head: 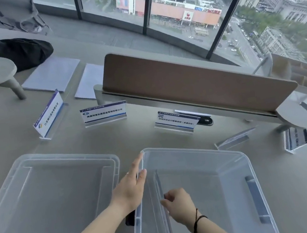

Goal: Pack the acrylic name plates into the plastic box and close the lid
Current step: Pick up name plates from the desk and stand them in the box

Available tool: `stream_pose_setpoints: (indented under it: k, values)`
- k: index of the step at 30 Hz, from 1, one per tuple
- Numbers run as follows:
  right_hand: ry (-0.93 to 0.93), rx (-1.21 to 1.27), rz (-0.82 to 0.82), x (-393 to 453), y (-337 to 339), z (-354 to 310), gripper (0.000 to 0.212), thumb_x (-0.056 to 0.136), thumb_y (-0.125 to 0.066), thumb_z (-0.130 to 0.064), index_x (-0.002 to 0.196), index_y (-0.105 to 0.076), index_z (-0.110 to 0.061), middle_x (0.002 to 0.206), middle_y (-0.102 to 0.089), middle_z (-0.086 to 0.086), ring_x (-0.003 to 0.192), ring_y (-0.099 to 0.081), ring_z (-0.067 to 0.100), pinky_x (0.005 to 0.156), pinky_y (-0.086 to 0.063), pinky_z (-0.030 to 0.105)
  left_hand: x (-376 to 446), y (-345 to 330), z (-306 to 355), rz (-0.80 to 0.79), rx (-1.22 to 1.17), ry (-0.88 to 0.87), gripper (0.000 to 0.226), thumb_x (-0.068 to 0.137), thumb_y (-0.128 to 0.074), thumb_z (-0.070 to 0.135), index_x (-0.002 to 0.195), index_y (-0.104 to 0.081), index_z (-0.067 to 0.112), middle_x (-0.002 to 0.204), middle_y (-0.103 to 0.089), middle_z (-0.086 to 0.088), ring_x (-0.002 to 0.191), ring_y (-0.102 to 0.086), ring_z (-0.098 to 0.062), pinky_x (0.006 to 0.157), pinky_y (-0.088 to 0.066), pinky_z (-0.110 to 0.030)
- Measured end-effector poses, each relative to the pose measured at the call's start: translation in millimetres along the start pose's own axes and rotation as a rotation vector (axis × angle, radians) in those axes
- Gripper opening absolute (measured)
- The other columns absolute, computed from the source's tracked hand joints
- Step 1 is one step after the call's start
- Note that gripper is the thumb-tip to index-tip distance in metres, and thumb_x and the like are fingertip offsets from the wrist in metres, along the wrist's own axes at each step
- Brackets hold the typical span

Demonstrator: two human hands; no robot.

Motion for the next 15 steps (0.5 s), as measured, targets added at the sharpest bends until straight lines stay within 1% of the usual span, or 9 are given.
stream_pose_setpoints:
  k: [1, 3, 5, 6, 8, 9, 10, 13, 15]
  values:
    - [-0.014, 0.042, -0.022, 1.3, -4.9, -0.1, 0.023, 0.081, -0.063, -0.028, 0.082, -0.068, -0.005, 0.071, -0.067, 0.008, 0.062, -0.056, 0.012, 0.067, -0.052, 0.031, 1.5, 0.3, -1.4, -0.011, -0.003, -0.008, 0.049, 0.101, -0.026, 0.046, 0.136, -0.001, 0.071, 0.112, -0.066, -0.002, 0.104, -0.06, -0.023, 0.083, -0.047, -0.043]
    - [-0.033, 0.11, -0.042, -0.7, -11.8, -2.1, 0.018, 0.082, -0.066, -0.03, 0.095, -0.072, -0.017, 0.082, -0.071, -0.002, 0.074, -0.066, 0.011, 0.08, -0.059, 0.035, 3.1, -0.5, -4.1, -0.029, -0.009, -0.026, 0.049, 0.101, -0.025, 0.047, 0.135, 0.0, 0.071, 0.11, -0.064, 0.006, 0.096, -0.061, -0.02, 0.087, -0.048, -0.045]
    - [-0.033, 0.16, -0.041, -3.9, -16.4, -7.1, 0.019, 0.085, -0.066, -0.026, 0.101, -0.07, -0.017, 0.084, -0.069, -0.004, 0.075, -0.069, 0.013, 0.078, -0.061, 0.036, 3.8, -1.2, -6.4, -0.028, -0.013, -0.04, 0.049, 0.101, -0.024, 0.046, 0.136, 0.001, 0.071, 0.115, -0.065, 0.001, 0.102, -0.062, -0.024, 0.088, -0.048, -0.045]
    - [-0.036, 0.192, -0.04, -5.3, -18.2, -10.7, 0.02, 0.086, -0.066, -0.023, 0.104, -0.069, -0.014, 0.086, -0.07, -0.002, 0.074, -0.069, 0.015, 0.075, -0.061, 0.034, 4.3, -1.1, -7.1, -0.026, -0.022, -0.044, 0.049, 0.101, -0.024, 0.046, 0.136, 0.001, 0.07, 0.125, -0.063, -0.004, 0.111, -0.06, -0.027, 0.088, -0.048, -0.045]
    - [-0.04, 0.25, -0.036, -7.5, -20.2, -17.7, 0.01, 0.088, -0.066, -0.018, 0.096, -0.068, -0.012, 0.085, -0.069, 0.002, 0.072, -0.067, 0.016, 0.071, -0.062, 0.032, 4.1, -1.4, -6.0, -0.029, -0.044, -0.061, 0.049, 0.102, -0.024, 0.046, 0.136, 0.0, 0.07, 0.15, -0.042, 0.005, 0.135, -0.043, -0.023, 0.096, -0.044, -0.044]
    - [-0.044, 0.28, -0.033, -8.7, -20.5, -21.3, 0.001, 0.087, -0.066, -0.015, 0.088, -0.067, -0.015, 0.083, -0.069, 0.004, 0.071, -0.066, 0.016, 0.071, -0.062, 0.032, 4.4, -1.5, -5.5, -0.029, -0.047, -0.07, 0.048, 0.102, -0.023, 0.046, 0.136, 0.001, 0.07, 0.155, -0.033, 0.013, 0.141, -0.034, -0.017, 0.1, -0.041, -0.043]
    - [-0.052, 0.309, -0.026, -7.7, -22.0, -21.8, 0.004, 0.087, -0.066, -0.014, 0.083, -0.067, -0.014, 0.081, -0.068, 0.005, 0.069, -0.064, 0.016, 0.071, -0.061, 0.034, 4.4, -1.4, -5.0, -0.029, -0.047, -0.075, 0.048, 0.102, -0.023, 0.046, 0.136, 0.001, 0.07, 0.155, -0.029, 0.017, 0.142, -0.03, -0.014, 0.102, -0.038, -0.042]
    - [-0.076, 0.378, -0.001, -5.0, -27.9, -23.4, 0.021, 0.084, -0.066, -0.012, 0.091, -0.066, 0.008, 0.073, -0.063, 0.008, 0.063, -0.059, 0.016, 0.067, -0.06, 0.035, 6.9, -0.4, -5.7, -0.03, -0.044, -0.077, 0.048, 0.102, -0.022, 0.046, 0.138, 0.001, 0.068, 0.155, -0.029, 0.017, 0.142, -0.029, -0.012, 0.101, -0.038, -0.04]
    - [-0.095, 0.414, 0.017, -2.1, -31.9, -23.5, 0.022, 0.082, -0.066, -0.014, 0.09, -0.068, 0.006, 0.069, -0.061, 0.006, 0.06, -0.058, 0.015, 0.064, -0.058, 0.032, 9.9, 0.1, -5.6, -0.033, -0.044, -0.08, 0.048, 0.102, -0.023, 0.046, 0.138, 0.001, 0.068, 0.156, -0.028, 0.017, 0.142, -0.03, -0.012, 0.1, -0.037, -0.039]
Point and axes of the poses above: each hand's wrist, its own x-axis towards the middle knuckle, its own y-axis out of the back of the hand, z = x × y, the point moved 5 cm from there along x, towards the middle knuckle
